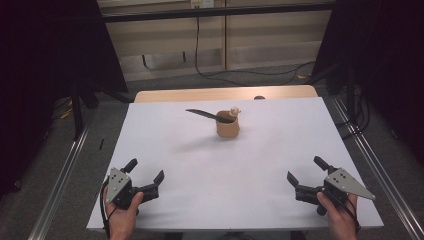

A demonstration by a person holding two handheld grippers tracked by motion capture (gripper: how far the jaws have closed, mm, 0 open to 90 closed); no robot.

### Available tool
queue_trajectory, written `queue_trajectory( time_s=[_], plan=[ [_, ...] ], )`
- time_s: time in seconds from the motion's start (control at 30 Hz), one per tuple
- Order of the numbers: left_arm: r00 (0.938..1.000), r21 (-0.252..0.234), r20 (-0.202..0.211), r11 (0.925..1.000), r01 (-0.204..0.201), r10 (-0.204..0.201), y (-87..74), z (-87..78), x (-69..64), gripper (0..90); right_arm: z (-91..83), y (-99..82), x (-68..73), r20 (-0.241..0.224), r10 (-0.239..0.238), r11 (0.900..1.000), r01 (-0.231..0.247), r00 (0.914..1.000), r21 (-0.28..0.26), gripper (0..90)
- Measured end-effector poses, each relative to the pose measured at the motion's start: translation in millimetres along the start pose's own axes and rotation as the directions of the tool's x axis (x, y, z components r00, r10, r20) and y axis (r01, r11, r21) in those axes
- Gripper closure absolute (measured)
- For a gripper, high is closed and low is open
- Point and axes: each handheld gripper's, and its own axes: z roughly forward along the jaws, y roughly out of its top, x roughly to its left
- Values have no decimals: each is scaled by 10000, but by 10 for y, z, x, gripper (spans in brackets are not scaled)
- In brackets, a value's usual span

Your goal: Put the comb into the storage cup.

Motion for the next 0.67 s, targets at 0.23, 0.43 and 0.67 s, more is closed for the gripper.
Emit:
queue_trajectory(
  time_s=[0.23, 0.43, 0.67],
  plan=[
    [9998, 27, -72, 9998, 194, -194, -24, -57, 13, 19, 1, -6, 2, -19, -46, 10000, 46, 10000, 55, 0],
    [9986, -73, -316, 9991, 417, -419, -19, -57, 16, 24, 12, -11, -5, -30, -33, 10000, 34, 10000, 92, 0],
    [9983, -68, -216, 9985, 548, -549, -12, -46, 33, 23, 15, -13, -6, -18, -43, 9999, 43, 10000, 94, 0]
  ],
)
